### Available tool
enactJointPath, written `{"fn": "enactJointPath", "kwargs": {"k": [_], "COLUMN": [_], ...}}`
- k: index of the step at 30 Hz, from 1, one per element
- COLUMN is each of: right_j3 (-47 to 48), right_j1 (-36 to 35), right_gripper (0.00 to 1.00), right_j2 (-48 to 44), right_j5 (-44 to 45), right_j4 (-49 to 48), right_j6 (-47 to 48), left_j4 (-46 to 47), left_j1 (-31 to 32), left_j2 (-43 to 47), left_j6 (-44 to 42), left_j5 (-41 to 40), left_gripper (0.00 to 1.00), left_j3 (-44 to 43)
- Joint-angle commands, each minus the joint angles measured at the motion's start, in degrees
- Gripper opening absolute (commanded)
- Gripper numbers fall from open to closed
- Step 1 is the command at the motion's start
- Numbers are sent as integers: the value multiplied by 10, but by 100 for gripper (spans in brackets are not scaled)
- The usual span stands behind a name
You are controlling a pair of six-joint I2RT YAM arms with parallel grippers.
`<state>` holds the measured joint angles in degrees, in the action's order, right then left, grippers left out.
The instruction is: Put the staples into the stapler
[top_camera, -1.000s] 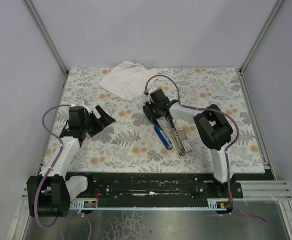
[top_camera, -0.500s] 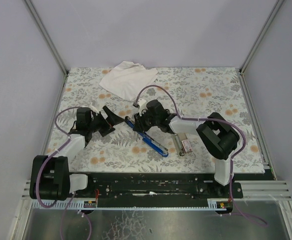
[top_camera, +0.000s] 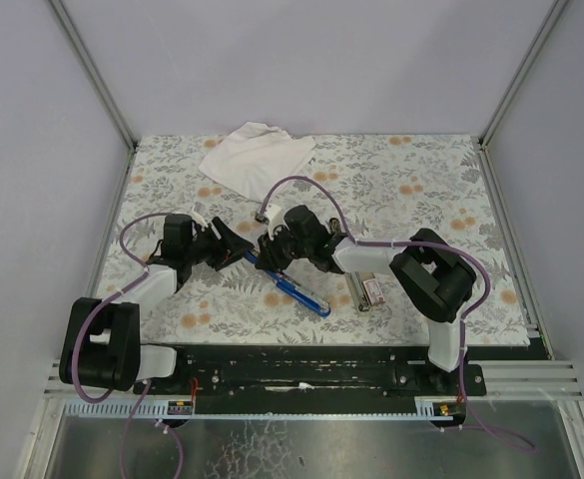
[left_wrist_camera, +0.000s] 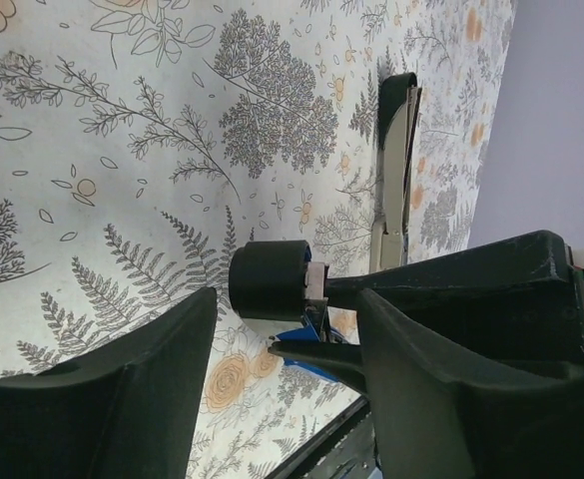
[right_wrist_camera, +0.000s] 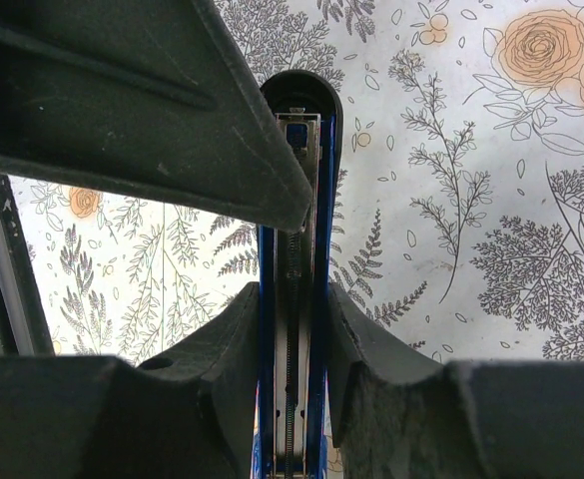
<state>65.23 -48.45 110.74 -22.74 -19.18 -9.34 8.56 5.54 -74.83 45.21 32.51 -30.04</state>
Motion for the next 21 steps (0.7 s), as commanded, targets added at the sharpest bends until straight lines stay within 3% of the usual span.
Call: {"fn": "enactJointPath", "kwargs": {"k": [1, 13, 16, 17, 21], "right_j3": [1, -6, -6, -7, -22], "right_j1": [-6, -14, -17, -18, -18], "right_gripper": [26, 26, 28, 30, 57], "right_j2": [-44, -56, -59, -61, -92], "right_j5": [-16, -20, -18, -15, 29], "right_j4": [-47, -44, -37, -34, -26], "right_j6": [11, 31, 36, 36, 17], "left_j4": [30, 26, 27, 27, 39], "left_j1": [4, 7, 8, 9, 12], "left_j2": [-6, -15, -17, -16, 5], "left_j6": [-10, -19, -23, -25, -35], "left_j5": [-11, -25, -31, -32, -43], "left_gripper": [55, 48, 36, 31, 16], "left_j3": [-20, -23, -25, -25, -10]}}
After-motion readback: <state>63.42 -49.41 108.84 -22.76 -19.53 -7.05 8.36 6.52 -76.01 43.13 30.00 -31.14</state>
